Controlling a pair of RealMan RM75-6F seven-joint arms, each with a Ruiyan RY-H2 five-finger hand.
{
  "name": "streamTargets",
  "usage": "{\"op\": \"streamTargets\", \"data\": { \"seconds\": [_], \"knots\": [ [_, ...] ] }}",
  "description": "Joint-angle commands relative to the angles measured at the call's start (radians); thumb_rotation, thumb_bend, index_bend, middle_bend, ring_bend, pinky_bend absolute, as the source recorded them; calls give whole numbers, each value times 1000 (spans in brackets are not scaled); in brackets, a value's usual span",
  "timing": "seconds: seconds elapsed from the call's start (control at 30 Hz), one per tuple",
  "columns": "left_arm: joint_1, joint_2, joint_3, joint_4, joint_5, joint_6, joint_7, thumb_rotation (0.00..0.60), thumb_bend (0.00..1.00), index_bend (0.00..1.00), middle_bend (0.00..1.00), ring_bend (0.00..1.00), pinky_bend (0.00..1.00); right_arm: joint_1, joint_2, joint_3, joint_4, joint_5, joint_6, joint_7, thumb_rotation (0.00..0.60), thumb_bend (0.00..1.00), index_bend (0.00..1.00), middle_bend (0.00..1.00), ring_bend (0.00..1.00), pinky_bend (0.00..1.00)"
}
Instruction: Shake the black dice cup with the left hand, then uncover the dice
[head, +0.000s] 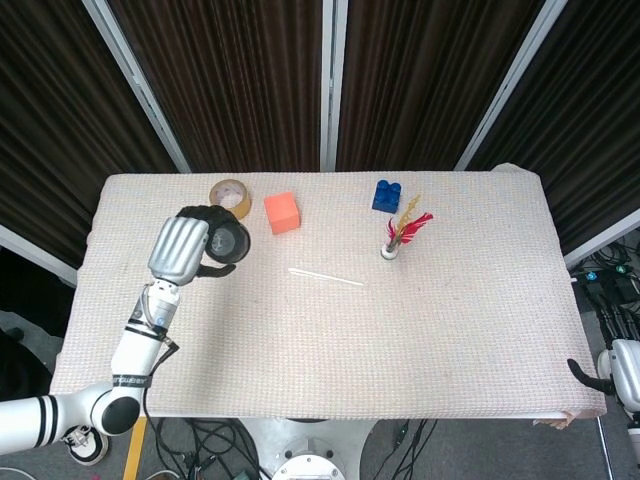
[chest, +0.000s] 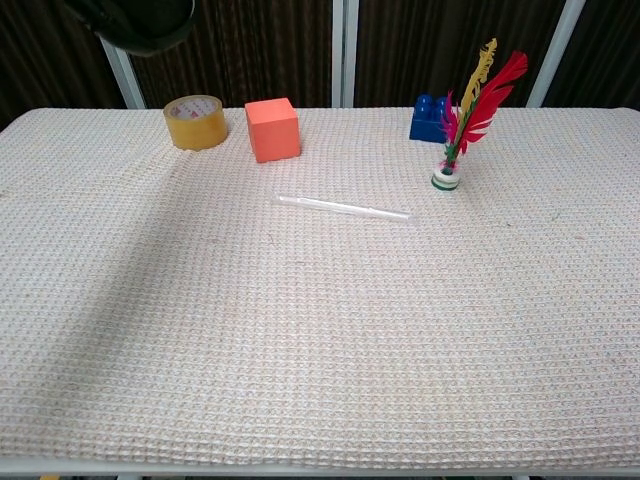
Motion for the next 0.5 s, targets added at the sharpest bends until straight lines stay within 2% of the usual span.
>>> {"op": "streamTargets", "data": {
  "seconds": [0.03,0.13,0.27,0.5],
  "knots": [
    [-34,-16,70,132,-153,-366,-80,600,240,515,559,309,281,-1,0,2,1,4,0,1,600,167,0,9,0,0],
    [-27,-3,58,118,-91,-321,-94,600,240,515,558,309,281,0,0,2,3,6,-4,4,600,166,0,9,0,0],
    [-3,0,80,126,-42,-301,-128,600,239,515,554,309,281,0,-3,-3,9,0,-7,8,600,166,0,9,0,0],
    [-40,-87,78,166,21,-322,-154,600,240,515,554,309,281,1,-5,0,8,4,-6,-1,600,166,0,9,0,0]
  ]
}}
